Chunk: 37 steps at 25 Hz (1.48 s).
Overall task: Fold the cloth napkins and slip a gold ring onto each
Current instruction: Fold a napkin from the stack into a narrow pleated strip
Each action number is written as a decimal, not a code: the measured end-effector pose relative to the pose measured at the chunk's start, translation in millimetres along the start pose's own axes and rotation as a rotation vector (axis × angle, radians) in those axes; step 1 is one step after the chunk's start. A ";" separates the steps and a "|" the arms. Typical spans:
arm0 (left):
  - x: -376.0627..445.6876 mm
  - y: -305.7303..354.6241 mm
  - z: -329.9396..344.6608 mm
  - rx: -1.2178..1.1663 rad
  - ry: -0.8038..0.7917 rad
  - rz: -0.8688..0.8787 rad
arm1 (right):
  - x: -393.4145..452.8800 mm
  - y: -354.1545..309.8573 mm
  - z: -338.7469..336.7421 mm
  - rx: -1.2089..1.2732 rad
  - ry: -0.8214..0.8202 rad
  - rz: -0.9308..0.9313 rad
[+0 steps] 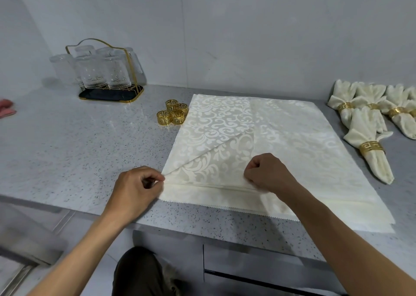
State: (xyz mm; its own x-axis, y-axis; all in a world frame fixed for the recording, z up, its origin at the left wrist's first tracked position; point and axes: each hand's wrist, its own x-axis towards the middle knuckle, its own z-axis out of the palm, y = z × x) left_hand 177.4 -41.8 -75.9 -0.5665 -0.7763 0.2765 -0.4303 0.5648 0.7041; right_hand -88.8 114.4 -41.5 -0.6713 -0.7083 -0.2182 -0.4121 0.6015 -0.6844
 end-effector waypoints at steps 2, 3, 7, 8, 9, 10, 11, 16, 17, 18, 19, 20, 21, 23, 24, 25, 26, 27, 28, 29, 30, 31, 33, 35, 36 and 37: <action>0.9 1.9 -4.2 0.041 -0.016 0.035 | 0.2 0.9 0.5 -0.001 0.002 -0.005; 1.5 6.1 -6.2 0.081 -0.035 0.085 | -0.5 1.6 0.5 -0.010 0.005 -0.009; 21.0 43.1 19.1 0.184 -0.162 0.274 | -4.2 3.3 2.6 -0.068 0.024 -0.046; 29.9 53.1 32.5 0.253 -0.206 0.299 | -5.7 2.1 3.2 -0.077 0.031 -0.052; 39.5 61.6 46.7 0.331 -0.269 0.309 | -6.4 2.0 3.1 -0.081 0.036 -0.055; 48.5 65.0 59.9 0.411 -0.343 0.304 | -7.1 2.2 2.3 -0.080 0.036 -0.052; 55.7 64.1 70.6 0.488 -0.416 0.292 | -7.7 3.0 1.5 -0.082 0.030 -0.045; 64.6 40.6 92.0 0.615 -0.517 0.281 | -5.6 -27.0 5.7 -0.219 0.277 -0.292; 64.3 39.4 93.1 0.631 -0.514 0.299 | 3.9 -37.5 7.9 -0.257 0.347 -0.396; 63.6 39.0 93.1 0.637 -0.513 0.310 | 18.1 -43.7 11.6 -0.333 0.371 -0.473; 63.4 38.3 92.6 0.625 -0.515 0.310 | 35.3 -44.7 16.7 -0.449 0.342 -0.489; 63.4 37.8 92.0 0.603 -0.518 0.303 | 52.3 -39.3 23.4 -0.555 0.273 -0.440; 63.5 38.9 90.9 0.589 -0.521 0.299 | 67.1 -28.5 30.7 -0.621 0.185 -0.351; 61.6 41.3 89.9 0.589 -0.518 0.306 | 85.2 -5.3 39.0 -0.639 0.076 -0.238; 61.6 41.5 89.4 0.584 -0.505 0.306 | 91.0 -1.3 38.4 -0.631 0.079 -0.238; 61.2 42.0 89.1 0.578 -0.498 0.307 | 95.4 1.6 35.1 -0.610 0.114 -0.241; 62.4 42.4 89.6 0.575 -0.499 0.310 | 100.0 3.2 29.1 -0.586 0.154 -0.230; 62.2 41.7 89.5 0.578 -0.499 0.308 | 103.9 3.6 24.4 -0.583 0.174 -0.221; 61.5 41.4 90.2 0.582 -0.497 0.302 | 106.3 6.4 20.6 -0.592 0.167 -0.228; 61.6 41.1 90.2 0.585 -0.500 0.299 | 106.7 9.2 17.6 -0.591 0.157 -0.257; 61.9 41.1 90.4 0.586 -0.501 0.296 | 106.1 13.7 13.1 -0.586 0.172 -0.326; 62.4 41.7 90.3 0.590 -0.501 0.293 | 106.3 17.3 4.5 -0.575 0.240 -0.428; 62.6 44.1 89.6 0.599 -0.522 0.290 | 111.7 27.4 -32.5 -0.574 0.365 -0.477; 62.4 46.9 87.6 0.597 -0.536 0.281 | 121.1 44.9 -84.6 -0.644 0.301 -0.276; 62.4 47.9 86.6 0.594 -0.533 0.276 | 123.9 53.3 -106.4 -0.771 0.230 -0.180; 62.5 49.0 86.4 0.595 -0.530 0.272 | 126.6 61.3 -123.3 -0.915 0.154 -0.104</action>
State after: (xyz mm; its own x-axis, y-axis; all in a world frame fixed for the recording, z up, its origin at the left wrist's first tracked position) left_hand 60.2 -38.5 -80.6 -0.8953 -0.4412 -0.0620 -0.4453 0.8820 0.1539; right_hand -275.0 107.1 -25.3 -0.6510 -0.7576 -0.0475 -0.7558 0.6410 0.1335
